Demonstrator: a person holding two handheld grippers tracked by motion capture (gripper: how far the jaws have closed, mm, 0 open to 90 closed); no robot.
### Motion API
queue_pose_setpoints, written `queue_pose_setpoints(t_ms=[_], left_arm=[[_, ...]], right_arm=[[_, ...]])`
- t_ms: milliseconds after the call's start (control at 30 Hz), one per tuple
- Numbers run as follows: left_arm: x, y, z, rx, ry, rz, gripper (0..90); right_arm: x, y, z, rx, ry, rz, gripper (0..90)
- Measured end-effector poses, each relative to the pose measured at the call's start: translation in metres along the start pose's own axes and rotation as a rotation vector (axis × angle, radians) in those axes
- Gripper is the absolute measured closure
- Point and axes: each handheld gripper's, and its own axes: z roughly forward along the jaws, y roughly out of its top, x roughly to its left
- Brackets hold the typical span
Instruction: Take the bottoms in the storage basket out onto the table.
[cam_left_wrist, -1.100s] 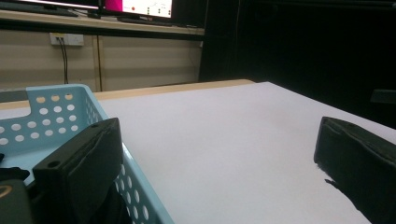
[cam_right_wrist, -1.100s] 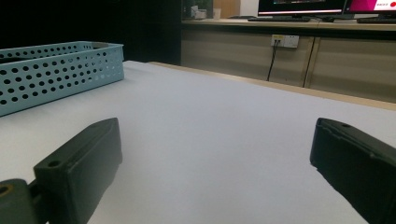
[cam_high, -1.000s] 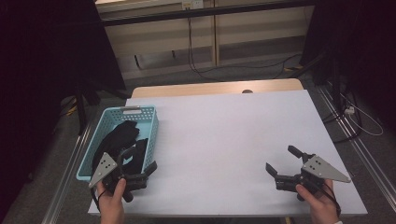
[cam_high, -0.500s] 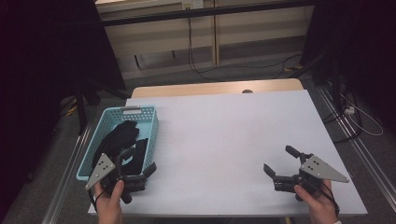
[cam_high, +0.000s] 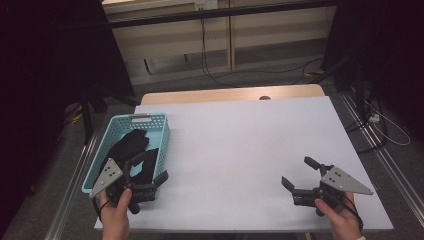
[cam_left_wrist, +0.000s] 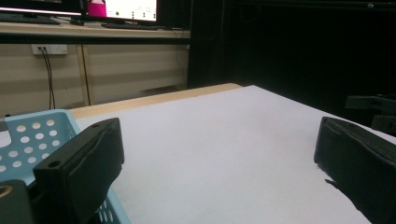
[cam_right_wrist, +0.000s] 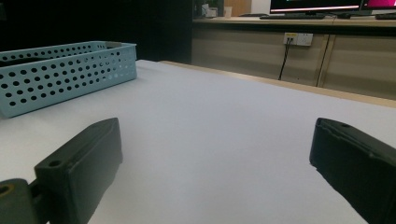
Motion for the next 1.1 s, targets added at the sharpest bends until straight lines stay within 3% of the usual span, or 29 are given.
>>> queue_pose_setpoints(t_ms=[200, 333, 567, 1100], left_arm=[[0.002, 0.007, -0.001, 0.009, -0.009, -0.015, 1.3], [0.006, 0.013, -0.002, 0.015, 0.002, 0.001, 1.3], [0.014, 0.023, 0.003, 0.025, 0.006, -0.006, 1.3], [0.04, 0.046, 0.019, 0.059, 0.011, 0.032, 1.4]], right_arm=[[0.002, 0.002, 0.009, 0.003, 0.02, -0.011, 2.1], [0.002, 0.003, 0.016, 0.001, 0.026, -0.005, 2.2], [0.004, 0.004, 0.02, 0.0, 0.044, -0.004, 2.3], [0.001, -0.001, -0.001, 0.01, 0.021, 0.004, 2.3]])
